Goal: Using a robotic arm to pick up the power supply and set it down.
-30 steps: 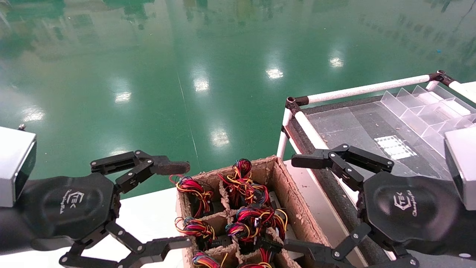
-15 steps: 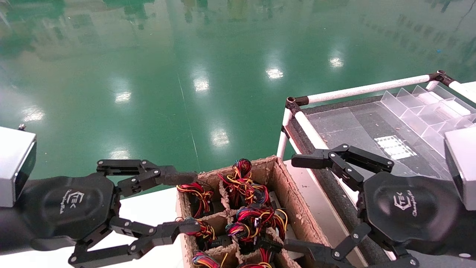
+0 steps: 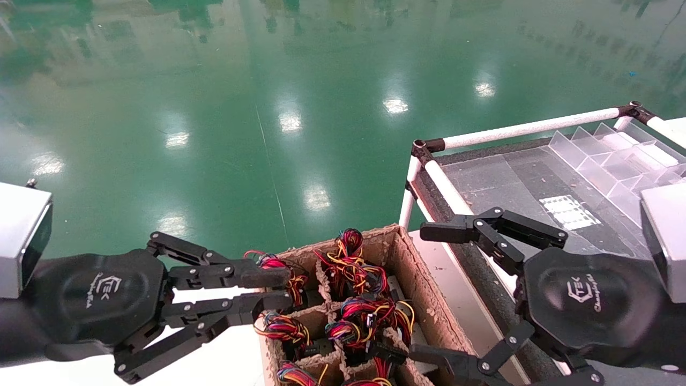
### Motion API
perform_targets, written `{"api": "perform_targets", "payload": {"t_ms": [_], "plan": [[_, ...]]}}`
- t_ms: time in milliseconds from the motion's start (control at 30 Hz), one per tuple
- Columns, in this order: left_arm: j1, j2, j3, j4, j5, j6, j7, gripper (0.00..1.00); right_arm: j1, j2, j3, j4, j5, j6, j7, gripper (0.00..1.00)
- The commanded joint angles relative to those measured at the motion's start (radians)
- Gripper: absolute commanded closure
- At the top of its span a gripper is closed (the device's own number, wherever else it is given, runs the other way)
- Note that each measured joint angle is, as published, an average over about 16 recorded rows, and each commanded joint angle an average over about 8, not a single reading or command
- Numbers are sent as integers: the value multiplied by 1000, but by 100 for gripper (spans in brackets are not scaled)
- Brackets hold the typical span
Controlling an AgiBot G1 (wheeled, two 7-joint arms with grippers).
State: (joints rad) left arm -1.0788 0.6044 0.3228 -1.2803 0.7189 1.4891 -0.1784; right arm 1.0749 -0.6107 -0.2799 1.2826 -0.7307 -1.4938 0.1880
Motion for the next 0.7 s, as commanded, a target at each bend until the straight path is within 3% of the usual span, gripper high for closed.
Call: {"api": "perform_targets", "payload": {"t_ms": [33, 200, 467, 700], "plan": [[0, 0, 0, 0, 0, 0, 0, 100, 0, 0, 0, 0, 0, 0, 0, 0], [0, 0, 0, 0, 0, 0, 0, 100, 0, 0, 0, 0, 0, 0, 0, 0], [0, 0, 0, 0, 0, 0, 0, 2, -1, 0, -1, -2, -4, 3, 0, 0], [0, 0, 0, 1, 0, 0, 0, 0, 0, -1, -15, -24, -54, 33, -3, 0]]}}
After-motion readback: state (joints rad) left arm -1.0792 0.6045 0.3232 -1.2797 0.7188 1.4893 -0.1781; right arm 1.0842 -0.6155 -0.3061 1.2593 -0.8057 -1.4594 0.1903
